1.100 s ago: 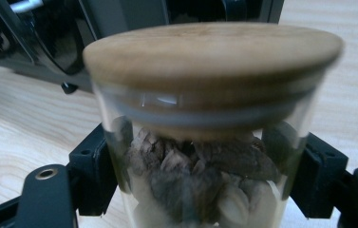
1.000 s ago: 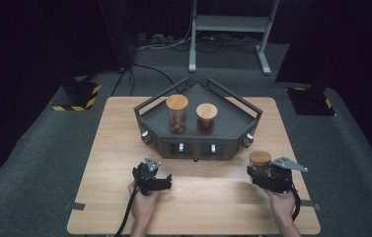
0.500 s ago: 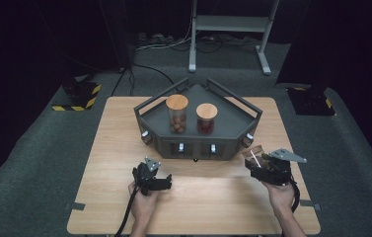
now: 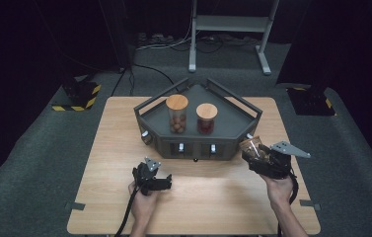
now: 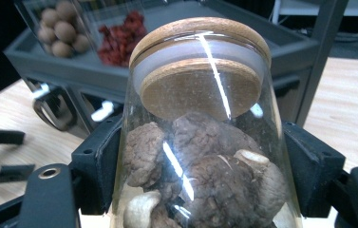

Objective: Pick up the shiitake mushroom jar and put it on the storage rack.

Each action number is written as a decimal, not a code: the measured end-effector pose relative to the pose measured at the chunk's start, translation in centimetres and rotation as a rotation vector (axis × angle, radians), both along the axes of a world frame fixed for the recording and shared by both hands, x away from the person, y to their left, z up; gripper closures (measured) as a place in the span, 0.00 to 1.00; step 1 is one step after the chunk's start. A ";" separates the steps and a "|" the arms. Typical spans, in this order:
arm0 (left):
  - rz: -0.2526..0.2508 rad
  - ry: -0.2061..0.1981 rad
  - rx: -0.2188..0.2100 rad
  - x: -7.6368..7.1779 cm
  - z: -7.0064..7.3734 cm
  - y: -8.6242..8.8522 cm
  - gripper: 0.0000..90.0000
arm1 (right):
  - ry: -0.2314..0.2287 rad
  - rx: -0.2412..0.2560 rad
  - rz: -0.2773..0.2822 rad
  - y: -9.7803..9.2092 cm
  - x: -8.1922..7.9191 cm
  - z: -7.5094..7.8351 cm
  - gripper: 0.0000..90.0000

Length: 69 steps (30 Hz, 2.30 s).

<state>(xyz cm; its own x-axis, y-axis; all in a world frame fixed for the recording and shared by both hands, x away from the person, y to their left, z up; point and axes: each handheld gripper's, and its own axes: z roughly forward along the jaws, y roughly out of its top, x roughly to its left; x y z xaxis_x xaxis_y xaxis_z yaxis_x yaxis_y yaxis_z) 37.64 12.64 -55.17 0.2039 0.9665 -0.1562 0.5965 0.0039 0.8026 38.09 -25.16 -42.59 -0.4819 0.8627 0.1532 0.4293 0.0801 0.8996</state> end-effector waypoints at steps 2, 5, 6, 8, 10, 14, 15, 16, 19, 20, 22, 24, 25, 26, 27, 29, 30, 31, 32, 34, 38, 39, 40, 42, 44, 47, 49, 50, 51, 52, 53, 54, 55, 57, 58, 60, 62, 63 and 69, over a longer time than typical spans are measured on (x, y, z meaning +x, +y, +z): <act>0.000 0.000 0.000 0.0 0.0 0.0 0.05 | -0.009 0.011 0.005 0.0 0.1 0.3 0.28; 0.000 0.000 0.000 0.0 0.0 0.0 0.05 | -0.030 0.026 0.010 0.0 0.3 0.8 0.28; 0.000 0.000 0.000 0.0 0.0 0.0 0.05 | -0.037 0.029 0.012 0.0 0.3 1.0 0.28; 0.000 0.000 0.000 0.0 0.0 0.0 0.05 | -0.048 0.033 0.013 0.0 0.6 1.3 0.28; 0.000 0.000 0.000 0.0 0.0 0.0 0.05 | -0.054 0.037 0.014 0.1 0.8 1.5 0.28; 0.000 0.000 0.000 0.0 0.0 0.0 0.05 | -0.068 0.040 0.016 0.3 1.2 1.8 0.28; 0.000 0.000 0.000 0.0 0.0 0.0 0.05 | -0.071 0.044 0.015 0.3 1.2 1.9 0.28; 0.000 0.000 0.000 0.0 0.0 0.0 0.05 | -0.074 0.048 0.015 0.4 1.3 1.9 0.28; -0.001 0.001 0.000 0.0 0.0 0.0 0.04 | -0.080 0.055 0.017 0.4 1.5 1.8 0.28; -0.001 0.001 0.001 0.0 0.0 0.0 0.04 | -0.080 0.054 0.018 0.5 1.5 1.8 0.28; -0.001 0.001 0.000 0.0 0.0 0.0 0.04 | -0.080 0.047 0.016 0.6 1.6 1.8 0.28; -0.001 0.001 0.000 0.0 0.0 0.0 0.04 | -0.084 0.046 0.010 0.6 1.8 1.9 0.28; -0.001 0.001 0.000 0.0 0.0 0.0 0.04 | -0.087 0.046 0.006 0.6 2.0 1.9 0.28; -0.001 0.001 0.000 0.0 0.0 0.0 0.04 | -0.088 0.045 0.003 0.6 2.1 2.0 0.28; -0.001 0.001 0.000 0.0 0.0 0.0 0.04 | -0.089 0.043 -0.001 0.7 2.3 2.0 0.28; -0.001 0.001 0.000 0.0 0.0 0.0 0.04 | -0.090 0.039 -0.007 0.8 2.7 2.1 0.28; -0.001 0.001 0.000 0.0 0.0 0.0 0.04 | -0.089 0.039 -0.009 0.9 2.8 2.1 0.28; -0.001 0.001 0.000 0.0 0.0 0.0 0.04 | -0.090 0.036 -0.011 1.0 3.0 2.1 0.28; -0.001 0.001 0.000 0.0 0.0 0.0 0.04 | -0.091 0.034 -0.013 1.1 3.2 2.2 0.28; -0.001 0.001 0.000 0.0 0.0 0.0 0.04 | -0.095 0.037 -0.016 1.2 3.5 2.3 0.28; -0.001 0.001 0.001 0.0 0.0 0.0 0.04 | -0.101 0.045 -0.019 1.6 4.4 2.4 0.28; -0.001 0.001 0.000 0.0 0.0 0.0 0.04 | -0.103 0.047 -0.019 1.7 4.6 2.4 0.28; -0.001 0.001 0.001 0.0 0.0 0.0 0.04 | -0.104 0.049 -0.019 1.8 4.8 2.4 0.28; -0.001 0.001 0.001 0.0 0.0 0.0 0.04 | -0.108 0.052 -0.017 2.1 5.1 2.4 0.28; -0.001 0.001 0.000 0.0 0.0 0.0 0.04 | -0.113 0.059 -0.016 2.3 5.5 2.3 0.28; -0.001 0.001 0.000 0.0 0.0 0.0 0.04 | -0.112 0.073 -0.017 2.5 6.0 2.1 0.28; -0.001 0.001 0.001 0.0 0.0 0.0 0.04 | -0.108 0.080 -0.020 2.6 6.4 1.9 0.28; 0.000 0.001 0.000 0.0 0.0 0.0 0.04 | -0.107 0.080 -0.021 2.7 6.6 1.8 0.28; 0.000 0.001 0.001 0.0 0.0 0.0 0.04 | -0.108 0.079 -0.022 2.7 6.7 1.8 0.28; 0.000 0.001 0.001 0.0 0.0 0.0 0.04 | -0.109 0.078 -0.023 2.8 6.8 1.8 0.28; -0.001 0.002 0.001 0.0 0.0 0.0 0.04 | -0.113 0.077 -0.024 2.9 6.9 1.8 0.28; 0.000 0.001 0.001 0.0 0.0 0.0 0.04 | -0.116 0.077 -0.025 2.9 7.0 1.9 0.28; 0.000 0.002 0.001 0.0 0.0 0.0 0.04 | -0.121 0.076 -0.025 3.0 7.1 1.9 0.28; 0.000 0.002 0.001 0.0 0.0 0.0 0.04 | -0.130 0.073 -0.025 3.2 7.4 2.0 0.28; 0.000 0.001 0.001 0.0 0.0 0.0 0.04 | -0.135 0.070 -0.026 3.3 7.5 2.1 0.28; 0.000 0.002 0.001 0.0 0.0 0.0 0.04 | -0.141 0.073 -0.027 3.5 7.8 2.2 0.28; 0.000 0.002 0.001 0.0 0.0 0.0 0.04 | -0.152 0.078 -0.028 3.7 8.1 2.4 0.28; 0.000 0.002 0.001 0.0 0.0 0.0 0.04 | -0.152 0.079 -0.028 3.7 8.3 2.4 0.28; 0.068 -0.055 -0.108 0.3 -0.2 -0.9 0.04 | -0.162 0.083 -0.026 4.2 9.2 2.2 0.28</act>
<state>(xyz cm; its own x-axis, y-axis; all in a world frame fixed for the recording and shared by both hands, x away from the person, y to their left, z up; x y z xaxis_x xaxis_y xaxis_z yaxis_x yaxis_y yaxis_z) 37.92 11.75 -55.40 0.1494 0.9565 -0.2505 0.5470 0.1311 0.8268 47.31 -20.91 -40.37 -0.4842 0.8626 0.1470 0.2796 -0.0066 0.9601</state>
